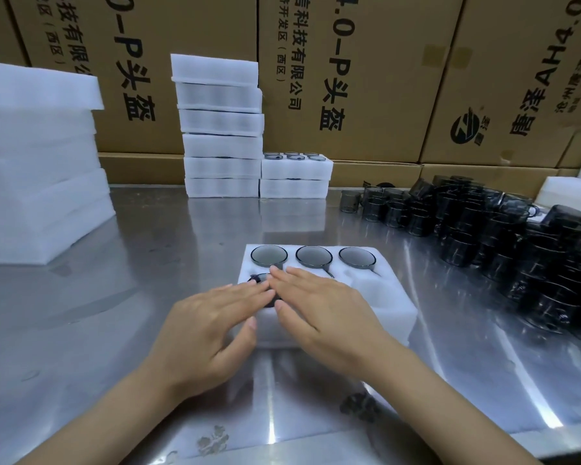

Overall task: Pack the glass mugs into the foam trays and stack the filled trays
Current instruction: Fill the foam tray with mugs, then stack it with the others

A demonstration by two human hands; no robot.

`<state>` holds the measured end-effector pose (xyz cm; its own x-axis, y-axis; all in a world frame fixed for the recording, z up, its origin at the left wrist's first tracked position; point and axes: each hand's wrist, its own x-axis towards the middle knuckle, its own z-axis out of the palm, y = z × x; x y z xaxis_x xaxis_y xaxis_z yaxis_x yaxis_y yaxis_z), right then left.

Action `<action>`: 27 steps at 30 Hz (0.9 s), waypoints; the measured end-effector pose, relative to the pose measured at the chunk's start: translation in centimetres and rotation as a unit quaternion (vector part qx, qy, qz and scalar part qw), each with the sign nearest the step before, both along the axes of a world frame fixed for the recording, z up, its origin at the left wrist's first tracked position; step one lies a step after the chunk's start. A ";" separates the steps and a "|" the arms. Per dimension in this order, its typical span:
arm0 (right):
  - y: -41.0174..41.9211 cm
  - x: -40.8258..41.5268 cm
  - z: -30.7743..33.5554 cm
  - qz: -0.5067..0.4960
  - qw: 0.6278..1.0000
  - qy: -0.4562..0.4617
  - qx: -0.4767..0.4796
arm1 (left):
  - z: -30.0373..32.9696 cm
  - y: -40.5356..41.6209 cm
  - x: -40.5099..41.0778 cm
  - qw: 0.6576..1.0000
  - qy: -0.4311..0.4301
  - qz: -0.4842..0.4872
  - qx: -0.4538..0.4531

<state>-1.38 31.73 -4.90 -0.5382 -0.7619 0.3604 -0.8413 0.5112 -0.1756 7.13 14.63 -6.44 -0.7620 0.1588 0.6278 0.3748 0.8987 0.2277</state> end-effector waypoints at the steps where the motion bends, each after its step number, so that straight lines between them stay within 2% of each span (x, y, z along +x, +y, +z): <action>1: 0.0 0.0 0.1 0.003 1.000 -0.005 0.001 | 0.0 0.0 0.0 1.000 0.002 0.003 0.004; 5: 0.1 0.0 0.0 0.005 1.000 0.000 0.008 | -0.1 0.2 0.0 1.000 0.018 0.006 0.014; 8: 0.1 0.2 -0.6 -0.004 0.999 0.038 -0.005 | -0.5 0.1 0.1 0.999 0.014 -0.007 0.030; 10: 0.2 0.5 -0.7 0.001 0.996 0.064 -0.064 | -0.7 -0.1 0.0 0.999 0.015 -0.010 0.030; 13: 1.3 -0.3 -0.8 -0.012 0.966 0.099 -0.240 | -0.7 -0.7 -0.3 0.997 0.012 0.009 0.079; 15: 2.7 -1.5 -0.5 -0.076 0.937 0.061 -0.336 | -0.9 -1.3 -0.7 0.987 -0.009 0.035 0.158; 18: 5.0 -4.8 -0.3 -0.170 0.882 -0.086 -0.431 | -1.3 -2.1 -1.6 0.963 -0.035 0.064 0.260; 20: 7.0 -7.5 -0.6 -0.235 0.831 -0.176 -0.472 | -1.5 -2.3 -2.0 0.956 -0.052 0.061 0.283; 21: 8.0 -8.7 -0.9 -0.276 0.813 -0.213 -0.467 | -1.5 -2.3 -2.0 0.958 -0.060 0.054 0.277; 23: 9.8 -10.6 -1.9 -0.351 0.804 -0.255 -0.407 | -1.6 -2.2 -2.1 0.966 -0.080 0.040 0.243; 27: 11.6 -13.0 -2.8 -0.415 0.841 -0.195 -0.286 | -2.0 -2.1 -2.1 0.973 -0.095 0.019 0.208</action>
